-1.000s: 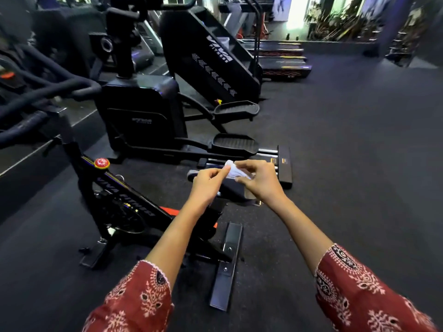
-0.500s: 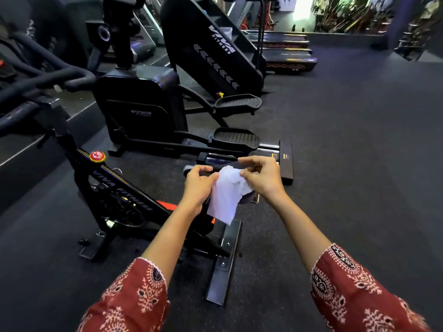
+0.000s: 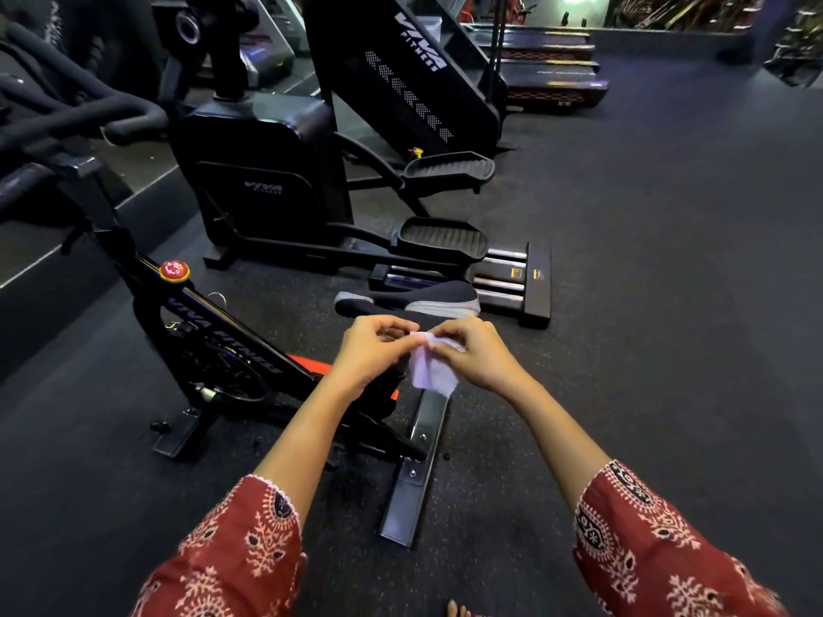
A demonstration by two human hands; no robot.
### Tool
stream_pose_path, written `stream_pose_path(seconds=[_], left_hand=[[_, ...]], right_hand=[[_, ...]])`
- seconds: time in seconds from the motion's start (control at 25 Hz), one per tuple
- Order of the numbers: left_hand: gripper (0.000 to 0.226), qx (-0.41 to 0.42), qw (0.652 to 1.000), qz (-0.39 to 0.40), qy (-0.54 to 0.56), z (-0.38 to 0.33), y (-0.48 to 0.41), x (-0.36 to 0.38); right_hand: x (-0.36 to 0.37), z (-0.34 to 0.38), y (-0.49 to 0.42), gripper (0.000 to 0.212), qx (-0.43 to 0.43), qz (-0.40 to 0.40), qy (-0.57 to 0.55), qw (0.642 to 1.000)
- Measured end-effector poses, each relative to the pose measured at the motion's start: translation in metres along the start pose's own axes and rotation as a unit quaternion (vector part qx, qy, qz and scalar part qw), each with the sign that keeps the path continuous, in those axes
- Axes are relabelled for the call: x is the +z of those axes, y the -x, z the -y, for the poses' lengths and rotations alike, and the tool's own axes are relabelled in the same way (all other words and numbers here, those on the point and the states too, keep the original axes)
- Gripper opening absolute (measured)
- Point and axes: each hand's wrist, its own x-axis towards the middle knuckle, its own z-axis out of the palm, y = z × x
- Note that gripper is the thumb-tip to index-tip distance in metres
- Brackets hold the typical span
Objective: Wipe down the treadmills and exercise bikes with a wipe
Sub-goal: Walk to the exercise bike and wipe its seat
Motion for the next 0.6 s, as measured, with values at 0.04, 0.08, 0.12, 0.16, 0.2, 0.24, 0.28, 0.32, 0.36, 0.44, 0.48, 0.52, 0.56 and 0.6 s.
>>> stream_pose_path(seconds=[0.04, 0.08, 0.12, 0.16, 0.2, 0.24, 0.28, 0.32, 0.36, 0.44, 0.48, 0.52, 0.56, 0.6], left_hand=[[0.011, 0.008, 0.999, 0.027, -0.028, 0.004, 0.0, 0.001], [0.011, 0.005, 0.998, 0.042, -0.036, 0.006, 0.0, 0.003], [0.011, -0.003, 0.999, 0.042, -0.031, 0.008, -0.001, 0.006], [0.012, -0.011, 0.999, 0.031, -0.021, 0.009, -0.003, 0.008], [0.013, -0.021, 1.0, 0.013, -0.008, 0.01, -0.005, 0.012], [0.014, -0.033, 0.999, -0.003, 0.005, 0.011, -0.008, 0.014], [0.015, -0.041, 0.999, -0.016, 0.011, 0.012, -0.009, 0.016], [0.015, -0.044, 0.999, -0.028, 0.006, 0.015, -0.011, 0.018], [0.016, -0.041, 0.998, -0.04, -0.012, 0.019, -0.013, 0.019], [0.017, -0.024, 0.995, -0.059, -0.075, 0.031, -0.02, 0.017], [0.016, -0.02, 0.992, -0.063, -0.111, 0.037, -0.025, 0.015], [0.014, -0.021, 0.988, -0.066, -0.138, 0.041, -0.032, 0.012], [0.011, -0.024, 0.986, -0.068, -0.151, 0.045, -0.039, 0.008], [0.007, -0.023, 0.984, -0.072, -0.16, 0.047, -0.047, 0.004]], right_hand=[[-0.001, -0.006, -0.001, 0.016, 0.011, 0.004, -0.003, 1.0], [-0.003, -0.011, -0.003, 0.015, 0.024, 0.006, -0.02, 0.999], [-0.003, -0.014, -0.005, 0.012, 0.04, 0.0, -0.056, 0.998], [-0.003, -0.017, -0.006, 0.009, 0.069, -0.013, -0.115, 0.991], [-0.003, -0.019, -0.007, 0.008, 0.102, -0.028, -0.193, 0.976], [-0.003, -0.02, -0.006, 0.009, 0.134, -0.035, -0.265, 0.954], [-0.002, -0.022, -0.004, 0.014, 0.158, -0.029, -0.319, 0.934], [-0.002, -0.023, -0.002, 0.019, 0.168, -0.011, -0.342, 0.924], [-0.001, -0.028, -0.002, 0.022, 0.171, 0.008, -0.332, 0.928], [0.002, -0.035, -0.009, 0.021, 0.183, 0.017, -0.278, 0.943], [0.004, -0.039, -0.016, 0.018, 0.198, -0.009, -0.251, 0.947], [0.005, -0.041, -0.024, 0.017, 0.209, -0.054, -0.226, 0.95], [0.007, -0.043, -0.034, 0.016, 0.212, -0.105, -0.192, 0.952], [0.007, -0.043, -0.042, 0.018, 0.197, -0.155, -0.148, 0.957]])
